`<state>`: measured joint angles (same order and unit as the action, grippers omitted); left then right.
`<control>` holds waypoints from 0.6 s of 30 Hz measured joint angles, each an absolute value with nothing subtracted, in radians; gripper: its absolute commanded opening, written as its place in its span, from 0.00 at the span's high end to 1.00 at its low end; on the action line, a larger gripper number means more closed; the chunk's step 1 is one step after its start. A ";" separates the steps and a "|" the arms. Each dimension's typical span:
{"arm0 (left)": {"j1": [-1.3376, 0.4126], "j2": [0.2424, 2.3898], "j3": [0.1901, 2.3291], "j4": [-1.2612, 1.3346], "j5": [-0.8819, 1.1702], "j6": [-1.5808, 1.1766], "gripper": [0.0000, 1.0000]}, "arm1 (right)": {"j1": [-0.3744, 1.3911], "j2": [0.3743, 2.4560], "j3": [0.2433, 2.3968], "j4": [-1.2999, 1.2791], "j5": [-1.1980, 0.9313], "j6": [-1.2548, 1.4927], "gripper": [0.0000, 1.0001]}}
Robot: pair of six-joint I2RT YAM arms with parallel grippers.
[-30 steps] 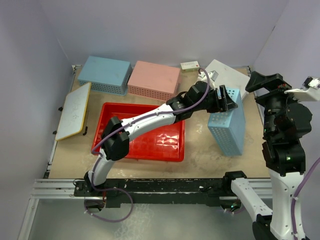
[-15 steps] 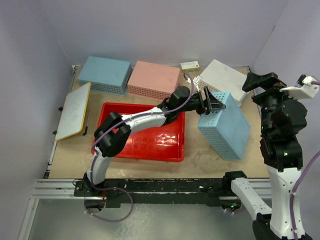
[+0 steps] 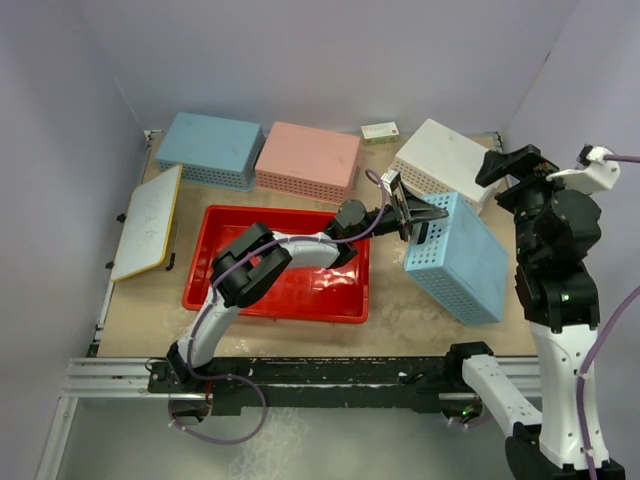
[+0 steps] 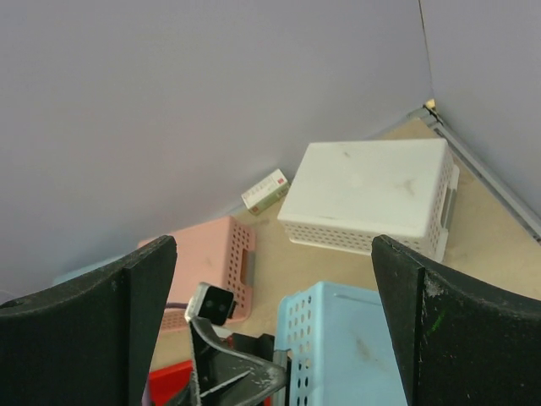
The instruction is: Turn the large container upside down
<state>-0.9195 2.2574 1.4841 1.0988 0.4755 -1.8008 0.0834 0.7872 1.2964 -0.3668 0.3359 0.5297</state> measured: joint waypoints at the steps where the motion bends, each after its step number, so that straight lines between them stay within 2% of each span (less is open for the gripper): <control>1: -0.920 2.257 1.483 1.113 0.476 -1.808 0.29 | 0.083 0.797 1.296 -0.380 0.331 0.527 0.00; 10: -0.920 2.257 1.460 1.160 0.474 -1.839 0.29 | 0.084 0.939 1.298 -0.679 0.305 0.516 0.00; 18: -0.920 2.257 1.460 1.190 0.465 -1.860 0.29 | 0.084 0.921 1.281 -0.842 0.261 0.505 0.00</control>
